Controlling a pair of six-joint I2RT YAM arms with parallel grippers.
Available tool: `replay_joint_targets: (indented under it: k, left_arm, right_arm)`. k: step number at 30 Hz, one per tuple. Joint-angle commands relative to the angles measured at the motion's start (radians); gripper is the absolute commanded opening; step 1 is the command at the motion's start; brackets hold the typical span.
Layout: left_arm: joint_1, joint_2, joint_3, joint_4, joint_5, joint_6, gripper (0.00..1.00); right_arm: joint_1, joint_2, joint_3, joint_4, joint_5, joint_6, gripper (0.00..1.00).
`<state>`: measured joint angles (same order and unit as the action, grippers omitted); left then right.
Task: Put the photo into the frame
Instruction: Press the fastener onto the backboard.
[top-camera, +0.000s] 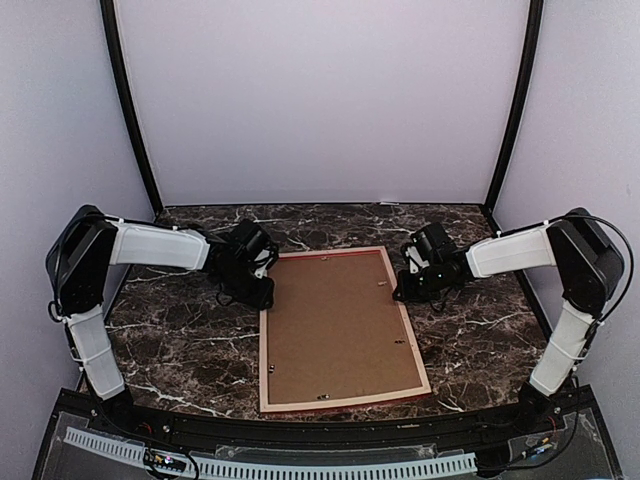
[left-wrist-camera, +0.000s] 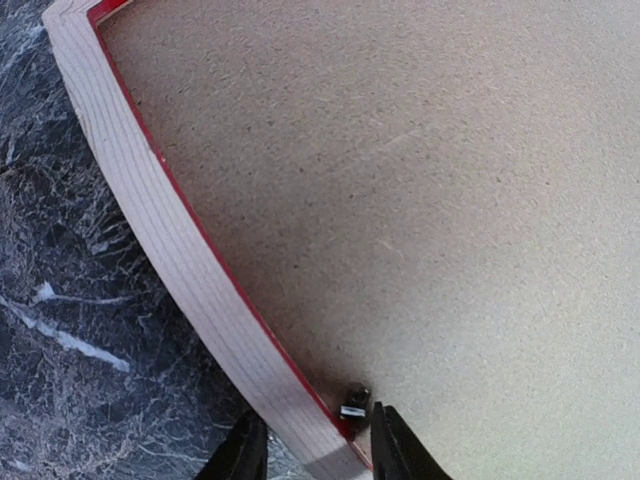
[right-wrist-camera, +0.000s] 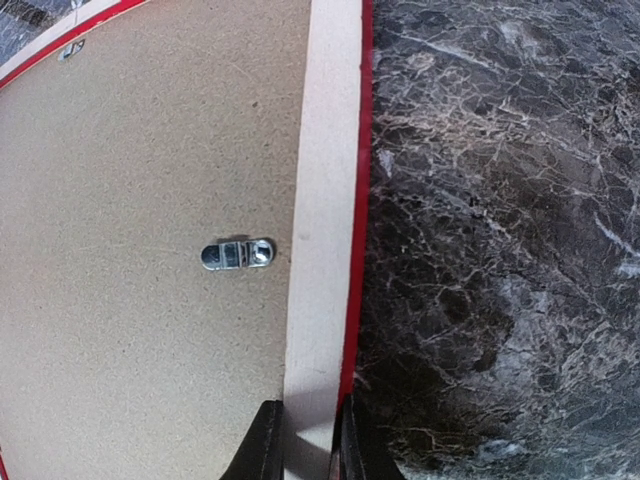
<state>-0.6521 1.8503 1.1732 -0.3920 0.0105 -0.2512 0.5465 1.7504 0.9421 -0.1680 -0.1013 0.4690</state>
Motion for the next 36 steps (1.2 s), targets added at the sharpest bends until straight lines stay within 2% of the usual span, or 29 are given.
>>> replay_joint_targets:
  k: [1, 5, 14, 19, 24, 31, 36]
  left_arm:
    - [-0.001, -0.074, -0.014, 0.008, 0.064, 0.027, 0.42]
    - [0.001, -0.089, -0.014, 0.009, 0.067, 0.023, 0.58]
    - [0.003, -0.107, -0.027, -0.009, 0.055, 0.021, 0.64]
    - [-0.012, -0.159, -0.085, -0.001, 0.077, 0.009, 0.7]
    - [-0.086, -0.203, -0.139, -0.004, 0.062, -0.022, 0.79]
    - [-0.194, -0.238, -0.21, -0.038, 0.032, -0.104, 0.83]
    - [-0.273, -0.264, -0.262, -0.06, 0.023, -0.176, 0.9]
  right_arm:
    - [0.01, 0.013, -0.015, 0.033, -0.04, -0.007, 0.13]
    - [0.01, 0.011, -0.018, 0.033, -0.038, -0.007, 0.13]
    - [0.01, 0.013, -0.02, 0.037, -0.038, -0.006, 0.13]
    - [0.01, 0.016, -0.014, 0.035, -0.038, -0.006, 0.13]
    - [0.01, 0.025, -0.009, 0.037, -0.041, -0.005, 0.13]
    - [0.01, 0.025, -0.011, 0.041, -0.046, -0.002, 0.13]
    - [0.01, 0.028, -0.012, 0.043, -0.047, -0.004, 0.13]
